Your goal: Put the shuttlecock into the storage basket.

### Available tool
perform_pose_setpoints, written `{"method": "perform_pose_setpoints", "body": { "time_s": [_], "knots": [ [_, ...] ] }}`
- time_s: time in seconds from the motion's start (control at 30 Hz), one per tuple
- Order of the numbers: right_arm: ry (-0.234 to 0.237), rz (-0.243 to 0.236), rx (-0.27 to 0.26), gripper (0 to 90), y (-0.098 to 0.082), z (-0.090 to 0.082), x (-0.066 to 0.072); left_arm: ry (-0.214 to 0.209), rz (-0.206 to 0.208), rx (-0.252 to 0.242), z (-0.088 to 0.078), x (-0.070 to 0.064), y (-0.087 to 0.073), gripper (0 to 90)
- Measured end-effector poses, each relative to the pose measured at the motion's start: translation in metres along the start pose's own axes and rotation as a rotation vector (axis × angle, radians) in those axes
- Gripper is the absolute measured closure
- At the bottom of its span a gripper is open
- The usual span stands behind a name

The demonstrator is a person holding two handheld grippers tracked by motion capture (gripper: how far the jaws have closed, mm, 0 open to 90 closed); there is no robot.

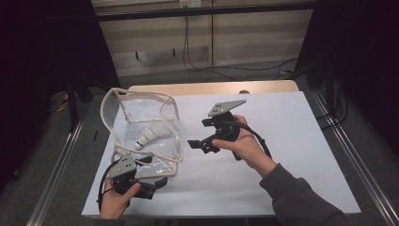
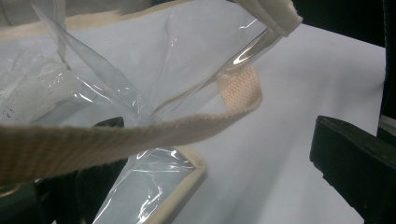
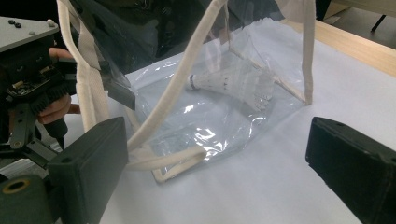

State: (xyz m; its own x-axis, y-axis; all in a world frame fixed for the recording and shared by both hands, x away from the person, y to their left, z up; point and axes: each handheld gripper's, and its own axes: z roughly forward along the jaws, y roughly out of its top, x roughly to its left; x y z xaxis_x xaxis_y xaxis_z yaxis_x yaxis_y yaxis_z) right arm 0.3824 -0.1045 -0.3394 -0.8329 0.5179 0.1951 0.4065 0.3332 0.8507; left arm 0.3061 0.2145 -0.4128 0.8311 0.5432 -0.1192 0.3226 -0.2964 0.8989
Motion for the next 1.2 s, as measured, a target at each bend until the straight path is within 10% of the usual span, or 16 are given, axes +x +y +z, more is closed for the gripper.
{"method": "perform_pose_setpoints", "body": {
  "time_s": [1.2],
  "knots": [
    [-0.029, 0.035, -0.021, 4.6, -0.061, -0.032, -0.023, 0.0, 0.002, 0.003, 0.0, 0.0, 0.0, 4.1]
  ]
}}
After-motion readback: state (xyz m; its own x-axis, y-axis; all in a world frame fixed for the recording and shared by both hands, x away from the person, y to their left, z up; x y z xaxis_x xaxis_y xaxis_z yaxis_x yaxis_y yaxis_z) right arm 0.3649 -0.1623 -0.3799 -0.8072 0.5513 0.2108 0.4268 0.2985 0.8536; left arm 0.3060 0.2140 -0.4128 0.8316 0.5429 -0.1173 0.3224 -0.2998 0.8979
